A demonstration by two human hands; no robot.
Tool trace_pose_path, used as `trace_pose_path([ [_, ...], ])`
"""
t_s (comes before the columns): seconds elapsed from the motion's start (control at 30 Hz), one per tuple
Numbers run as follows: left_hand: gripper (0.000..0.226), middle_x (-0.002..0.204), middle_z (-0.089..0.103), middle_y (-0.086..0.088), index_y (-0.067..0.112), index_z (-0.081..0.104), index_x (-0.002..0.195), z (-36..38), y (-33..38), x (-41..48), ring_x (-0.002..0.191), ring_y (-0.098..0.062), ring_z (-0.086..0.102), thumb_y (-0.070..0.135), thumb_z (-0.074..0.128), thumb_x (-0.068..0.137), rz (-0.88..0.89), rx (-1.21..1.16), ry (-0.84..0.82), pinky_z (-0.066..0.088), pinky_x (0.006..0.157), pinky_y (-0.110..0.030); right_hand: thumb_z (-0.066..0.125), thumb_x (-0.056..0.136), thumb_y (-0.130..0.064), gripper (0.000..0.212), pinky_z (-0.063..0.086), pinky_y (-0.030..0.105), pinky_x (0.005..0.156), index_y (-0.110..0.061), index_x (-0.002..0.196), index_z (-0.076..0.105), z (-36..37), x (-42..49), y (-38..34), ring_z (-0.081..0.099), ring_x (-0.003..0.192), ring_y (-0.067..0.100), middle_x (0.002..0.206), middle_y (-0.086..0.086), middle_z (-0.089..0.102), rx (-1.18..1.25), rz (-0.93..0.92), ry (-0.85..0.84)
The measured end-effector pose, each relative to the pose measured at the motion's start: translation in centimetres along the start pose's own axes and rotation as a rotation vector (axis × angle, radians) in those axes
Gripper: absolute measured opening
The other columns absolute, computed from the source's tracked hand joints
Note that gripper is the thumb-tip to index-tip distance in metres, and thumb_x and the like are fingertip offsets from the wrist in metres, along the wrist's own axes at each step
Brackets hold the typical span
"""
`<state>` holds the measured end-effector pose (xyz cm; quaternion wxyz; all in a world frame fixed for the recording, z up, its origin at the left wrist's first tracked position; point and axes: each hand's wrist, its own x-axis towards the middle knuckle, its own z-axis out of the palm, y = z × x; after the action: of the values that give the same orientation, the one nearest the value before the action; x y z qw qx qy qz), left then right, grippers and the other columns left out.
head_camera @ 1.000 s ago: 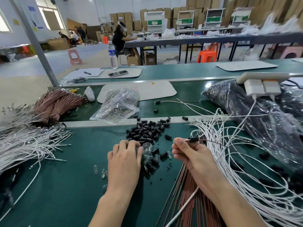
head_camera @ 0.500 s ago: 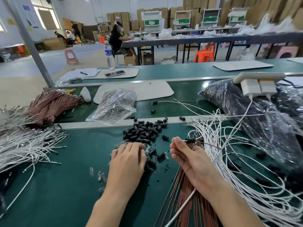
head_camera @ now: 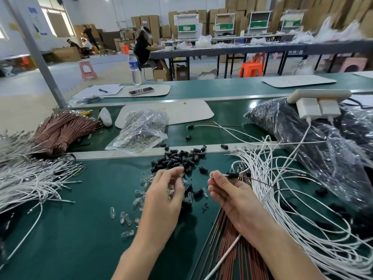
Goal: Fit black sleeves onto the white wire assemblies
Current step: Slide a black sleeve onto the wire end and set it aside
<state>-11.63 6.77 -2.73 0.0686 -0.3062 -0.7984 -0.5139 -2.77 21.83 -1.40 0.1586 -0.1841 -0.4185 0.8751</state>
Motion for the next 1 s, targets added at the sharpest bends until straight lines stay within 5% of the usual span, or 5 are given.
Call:
trace_pose_path([
  [0.07, 0.021, 0.095, 0.075, 0.010, 0.033, 0.073, 0.106, 0.3, 1.3, -0.1, 0.091, -0.008, 0.071, 0.018, 0.059, 0.100, -0.166, -0.402, -0.053, 0.053, 0.082, -0.014, 0.079, 0.070, -0.025, 0.017, 0.058, 0.019, 0.060, -0.010, 0.077, 0.081, -0.1, 0.1, 0.1, 0.071, 0.068, 0.013, 0.081, 0.009, 0.075, 0.013, 0.030, -0.020],
  [0.13, 0.023, 0.090, 0.077, 0.001, 0.036, 0.075, 0.102, 0.8, 1.9, -0.3, 0.087, -0.015, 0.074, 0.019, 0.060, 0.099, -0.229, -0.560, -0.107, 0.057, 0.083, -0.022, 0.081, 0.070, -0.025, 0.018, 0.058, 0.019, 0.060, -0.009, 0.078, 0.081, -0.1, 0.1, 0.2, 0.072, 0.069, 0.013, 0.082, 0.009, 0.075, 0.018, 0.056, -0.042],
  [0.3, 0.017, 0.092, 0.077, -0.007, 0.036, 0.075, 0.102, 1.6, 1.8, -0.7, 0.089, -0.023, 0.073, 0.029, 0.063, 0.091, -0.257, -0.660, -0.134, 0.058, 0.086, -0.032, 0.082, 0.066, -0.028, 0.022, 0.057, 0.019, 0.059, -0.010, 0.079, 0.082, -0.2, 0.2, 0.5, 0.071, 0.068, 0.012, 0.080, 0.007, 0.075, 0.019, 0.064, -0.062],
  [1.0, 0.013, 0.093, 0.078, -0.005, 0.013, 0.072, 0.106, 1.6, 2.2, -0.8, 0.087, -0.019, 0.075, 0.012, 0.063, 0.097, -0.224, -0.687, -0.133, 0.057, 0.079, -0.021, 0.078, 0.068, -0.028, 0.019, 0.056, 0.017, 0.055, -0.010, 0.073, 0.081, 0.3, 0.0, 0.7, 0.068, 0.059, 0.007, 0.074, 0.005, 0.074, -0.022, 0.040, -0.037],
])
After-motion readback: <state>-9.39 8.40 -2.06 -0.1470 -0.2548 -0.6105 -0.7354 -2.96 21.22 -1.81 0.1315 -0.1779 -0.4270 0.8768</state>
